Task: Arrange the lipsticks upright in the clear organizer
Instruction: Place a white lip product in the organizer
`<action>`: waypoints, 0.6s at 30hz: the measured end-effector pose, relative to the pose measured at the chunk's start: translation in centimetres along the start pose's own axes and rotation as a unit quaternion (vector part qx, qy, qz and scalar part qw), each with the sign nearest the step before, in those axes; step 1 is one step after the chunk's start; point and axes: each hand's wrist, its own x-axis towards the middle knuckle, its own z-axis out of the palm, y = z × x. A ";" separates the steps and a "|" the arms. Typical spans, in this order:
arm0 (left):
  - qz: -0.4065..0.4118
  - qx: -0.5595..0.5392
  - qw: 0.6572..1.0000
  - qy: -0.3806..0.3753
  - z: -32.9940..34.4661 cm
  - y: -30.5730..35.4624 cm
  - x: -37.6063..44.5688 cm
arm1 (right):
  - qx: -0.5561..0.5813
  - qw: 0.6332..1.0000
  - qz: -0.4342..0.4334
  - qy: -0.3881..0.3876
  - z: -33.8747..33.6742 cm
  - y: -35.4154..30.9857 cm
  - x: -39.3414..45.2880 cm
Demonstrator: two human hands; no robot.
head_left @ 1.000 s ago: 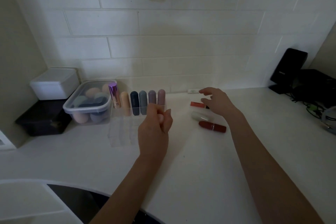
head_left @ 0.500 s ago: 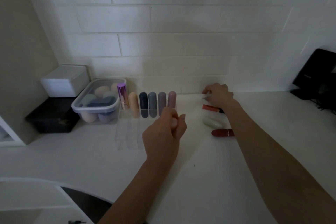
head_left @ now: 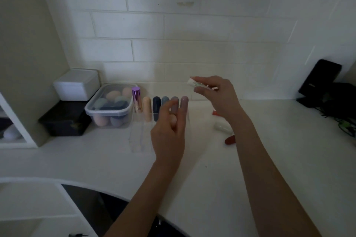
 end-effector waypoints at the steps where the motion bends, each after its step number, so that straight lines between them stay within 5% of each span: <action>1: -0.022 -0.029 0.999 0.004 -0.2 -0.1 0.3 | 0.012 1.000 -0.007 -0.021 0.1 -1.0 -0.4; 7: -0.003 -0.028 0.999 -0.043 -2.9 -1.8 2.1 | 0.007 0.980 -0.027 -0.198 1.6 -6.3 -1.7; 18: 0.060 0.045 0.996 -0.044 -6.4 -4.4 3.0 | 0.055 0.976 0.000 -0.210 4.6 -6.9 -2.2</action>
